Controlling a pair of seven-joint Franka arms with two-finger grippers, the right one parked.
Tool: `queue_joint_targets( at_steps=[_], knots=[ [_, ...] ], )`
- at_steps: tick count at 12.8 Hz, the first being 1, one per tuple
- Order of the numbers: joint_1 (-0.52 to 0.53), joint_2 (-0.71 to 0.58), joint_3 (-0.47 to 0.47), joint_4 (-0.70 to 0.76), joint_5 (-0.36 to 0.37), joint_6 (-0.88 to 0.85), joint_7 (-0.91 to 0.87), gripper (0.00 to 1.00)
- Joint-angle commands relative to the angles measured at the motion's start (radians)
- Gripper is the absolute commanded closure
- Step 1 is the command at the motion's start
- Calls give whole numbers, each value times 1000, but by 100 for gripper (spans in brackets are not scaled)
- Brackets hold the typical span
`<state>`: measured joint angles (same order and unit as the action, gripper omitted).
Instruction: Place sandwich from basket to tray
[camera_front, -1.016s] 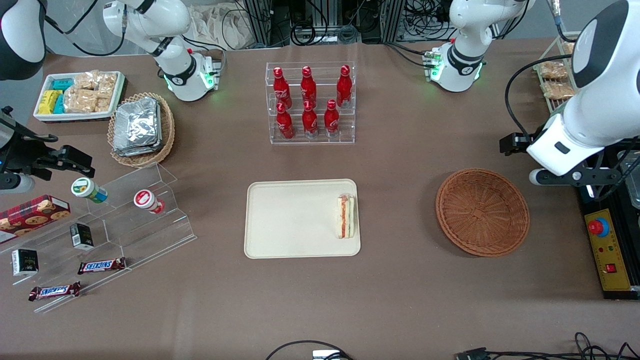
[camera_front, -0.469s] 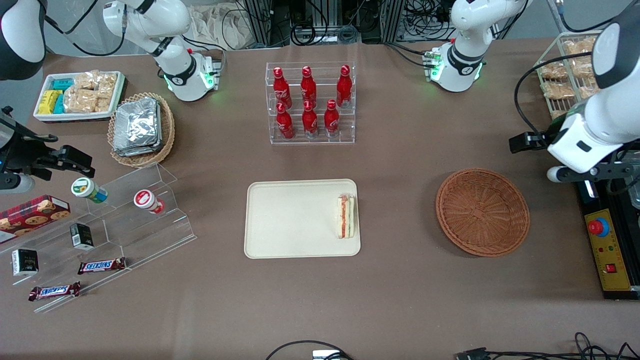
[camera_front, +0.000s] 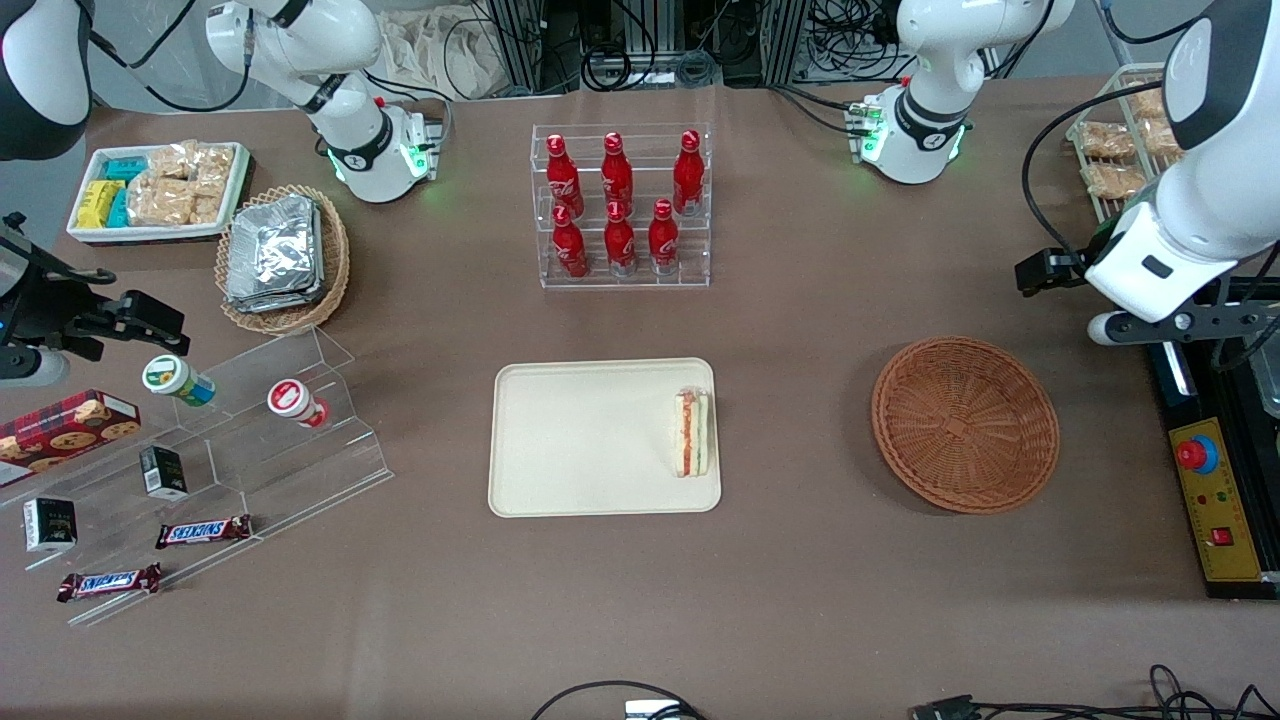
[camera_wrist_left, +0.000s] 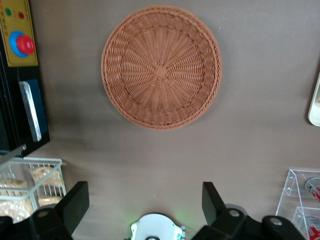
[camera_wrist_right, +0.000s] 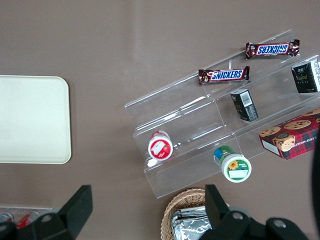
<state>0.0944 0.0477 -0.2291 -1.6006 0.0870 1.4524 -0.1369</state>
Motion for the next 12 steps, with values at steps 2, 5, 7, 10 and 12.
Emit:
queue_joint_targets(
  at_steps=[2, 5, 7, 10, 12],
  knots=[
    [-41, -63, 60, -76, -21, 104, 66, 0],
    [-51, -57, 59, -73, -23, 160, 66, 0],
    [-64, -57, 60, -74, -23, 161, 66, 0],
    [-64, -57, 62, -73, -21, 161, 66, 0],
    [-67, -57, 62, -74, -23, 169, 66, 0]
  ],
)
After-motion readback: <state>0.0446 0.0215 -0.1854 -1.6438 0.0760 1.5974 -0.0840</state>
